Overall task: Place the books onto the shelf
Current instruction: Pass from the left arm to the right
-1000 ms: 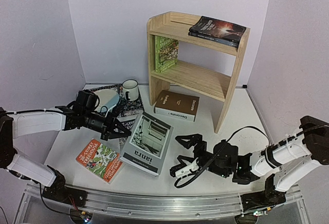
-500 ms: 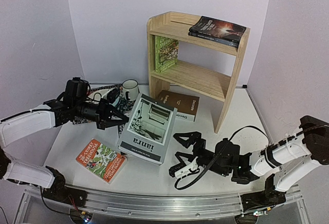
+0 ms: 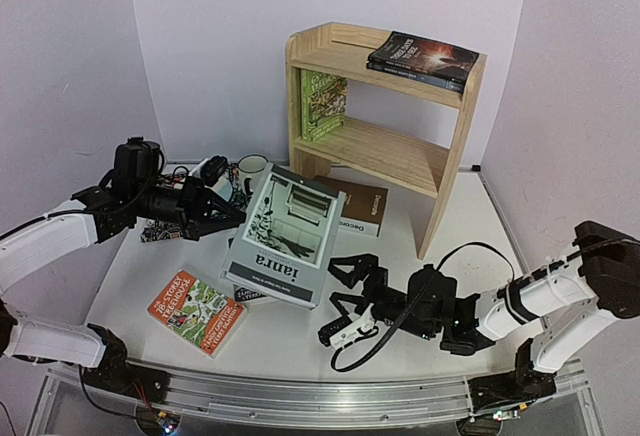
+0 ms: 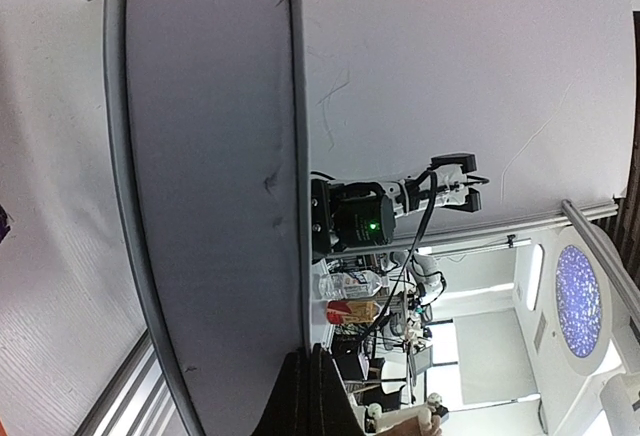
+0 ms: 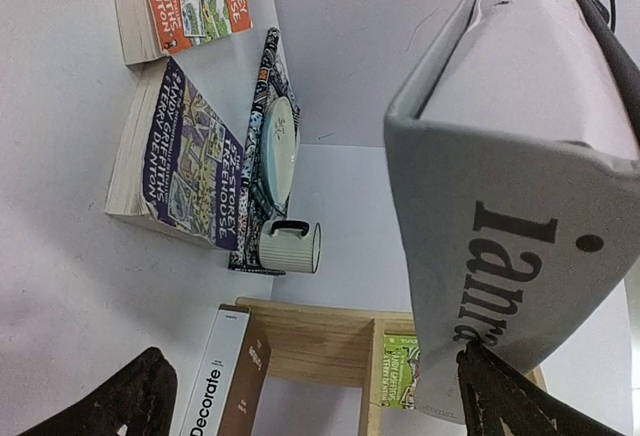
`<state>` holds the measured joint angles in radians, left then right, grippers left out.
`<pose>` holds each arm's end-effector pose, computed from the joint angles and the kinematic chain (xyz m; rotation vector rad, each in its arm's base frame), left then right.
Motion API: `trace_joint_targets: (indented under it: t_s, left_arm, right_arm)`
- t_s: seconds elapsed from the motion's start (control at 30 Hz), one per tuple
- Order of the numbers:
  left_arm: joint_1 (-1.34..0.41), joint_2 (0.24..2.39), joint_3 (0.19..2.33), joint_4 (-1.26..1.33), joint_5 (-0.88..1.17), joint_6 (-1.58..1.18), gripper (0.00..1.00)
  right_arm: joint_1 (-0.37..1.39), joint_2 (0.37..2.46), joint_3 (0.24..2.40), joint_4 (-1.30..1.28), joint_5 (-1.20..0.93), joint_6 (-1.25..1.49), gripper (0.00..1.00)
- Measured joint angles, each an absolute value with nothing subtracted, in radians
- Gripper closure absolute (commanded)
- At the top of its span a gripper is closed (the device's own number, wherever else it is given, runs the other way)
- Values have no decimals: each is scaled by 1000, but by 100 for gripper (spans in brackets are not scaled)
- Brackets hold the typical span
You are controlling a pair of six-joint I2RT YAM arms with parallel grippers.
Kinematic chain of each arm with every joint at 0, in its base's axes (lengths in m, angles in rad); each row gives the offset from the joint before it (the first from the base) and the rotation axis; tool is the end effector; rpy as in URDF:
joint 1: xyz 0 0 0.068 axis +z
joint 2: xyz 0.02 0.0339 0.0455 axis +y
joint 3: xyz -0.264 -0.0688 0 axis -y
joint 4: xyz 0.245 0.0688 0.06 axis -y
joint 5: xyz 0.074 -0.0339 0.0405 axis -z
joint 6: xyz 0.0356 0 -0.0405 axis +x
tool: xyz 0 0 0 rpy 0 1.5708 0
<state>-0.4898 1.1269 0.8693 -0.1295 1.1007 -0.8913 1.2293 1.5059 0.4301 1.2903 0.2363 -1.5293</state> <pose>0.1989 -0.1420 0.3135 0.4307 2.2339 -1.8954 0.1010 0.2593 0.2130 -1.2966 0.4554 -0.4118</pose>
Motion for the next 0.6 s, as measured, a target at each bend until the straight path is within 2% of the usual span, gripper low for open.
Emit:
trace_joint_targets:
  t_s: [0.37, 0.6]
  left_arm:
    - [-490, 1134, 887, -130, 1100, -892, 100]
    - [-490, 1141, 910, -130, 1098, -898, 100]
  right_arm:
    - [1230, 1382, 392, 1287, 257, -1545, 2]
    - [1230, 1378, 352, 1294, 290, -1545, 2]
